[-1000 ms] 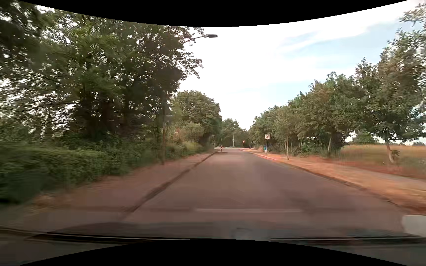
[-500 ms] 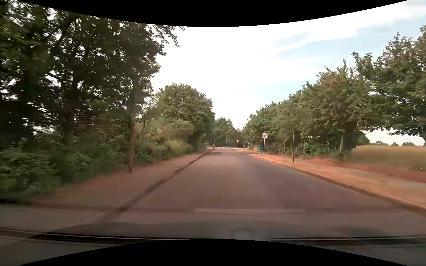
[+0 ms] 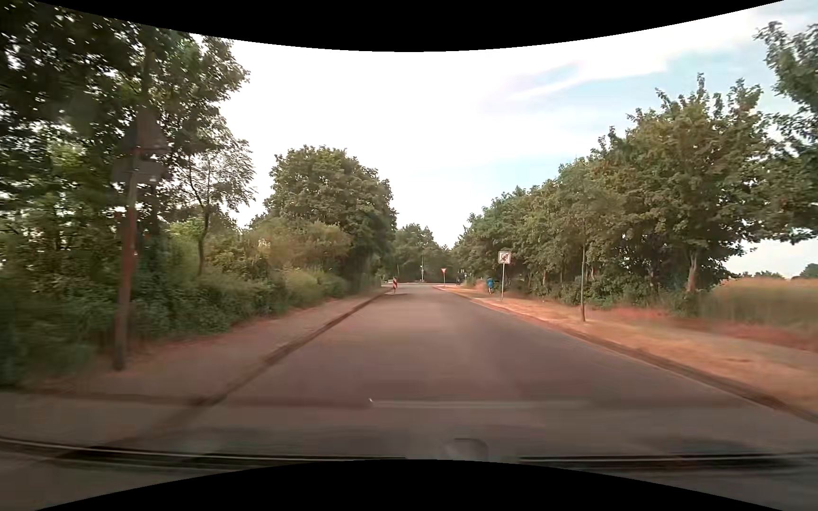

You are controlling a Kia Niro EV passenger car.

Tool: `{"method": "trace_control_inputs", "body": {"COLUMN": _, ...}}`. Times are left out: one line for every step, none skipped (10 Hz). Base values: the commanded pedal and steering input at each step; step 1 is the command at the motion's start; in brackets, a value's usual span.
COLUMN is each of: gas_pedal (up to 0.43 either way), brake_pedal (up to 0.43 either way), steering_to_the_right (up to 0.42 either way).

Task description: Follow the waypoints while adhering to traffic rules and regulations

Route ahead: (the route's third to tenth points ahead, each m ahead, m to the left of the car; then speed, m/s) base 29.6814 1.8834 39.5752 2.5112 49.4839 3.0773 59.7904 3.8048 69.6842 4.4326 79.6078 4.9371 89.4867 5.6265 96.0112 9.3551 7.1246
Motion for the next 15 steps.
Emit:
{"method": "trace_control_inputs", "body": {"gas_pedal": 0.15, "brake_pedal": 0.0, "steering_to_the_right": 0.032}}
{"method": "trace_control_inputs", "body": {"gas_pedal": 0.15, "brake_pedal": 0.0, "steering_to_the_right": 0.032}}
{"method": "trace_control_inputs", "body": {"gas_pedal": 0.15, "brake_pedal": 0.0, "steering_to_the_right": 0.028}}
{"method": "trace_control_inputs", "body": {"gas_pedal": 0.15, "brake_pedal": 0.0, "steering_to_the_right": 0.021}}
{"method": "trace_control_inputs", "body": {"gas_pedal": 0.15, "brake_pedal": 0.0, "steering_to_the_right": 0.014}}
{"method": "trace_control_inputs", "body": {"gas_pedal": 0.15, "brake_pedal": 0.0, "steering_to_the_right": 0.01}}
{"method": "trace_control_inputs", "body": {"gas_pedal": 0.15, "brake_pedal": 0.0, "steering_to_the_right": 0.007}}
{"method": "trace_control_inputs", "body": {"gas_pedal": 0.15, "brake_pedal": 0.0, "steering_to_the_right": 0.005}}
{"method": "trace_control_inputs", "body": {"gas_pedal": 0.15, "brake_pedal": 0.0, "steering_to_the_right": 0.006}}
{"method": "trace_control_inputs", "body": {"gas_pedal": 0.15, "brake_pedal": 0.0, "steering_to_the_right": 0.006}}
{"method": "trace_control_inputs", "body": {"gas_pedal": 0.15, "brake_pedal": 0.0, "steering_to_the_right": 0.005}}
{"method": "trace_control_inputs", "body": {"gas_pedal": 0.15, "brake_pedal": 0.0, "steering_to_the_right": 0.003}}
{"method": "trace_control_inputs", "body": {"gas_pedal": 0.15, "brake_pedal": 0.0, "steering_to_the_right": -0.005}}
{"method": "trace_control_inputs", "body": {"gas_pedal": 0.15, "brake_pedal": 0.0, "steering_to_the_right": -0.009}}
{"method": "trace_control_inputs", "body": {"gas_pedal": 0.15, "brake_pedal": 0.0, "steering_to_the_right": -0.009}}
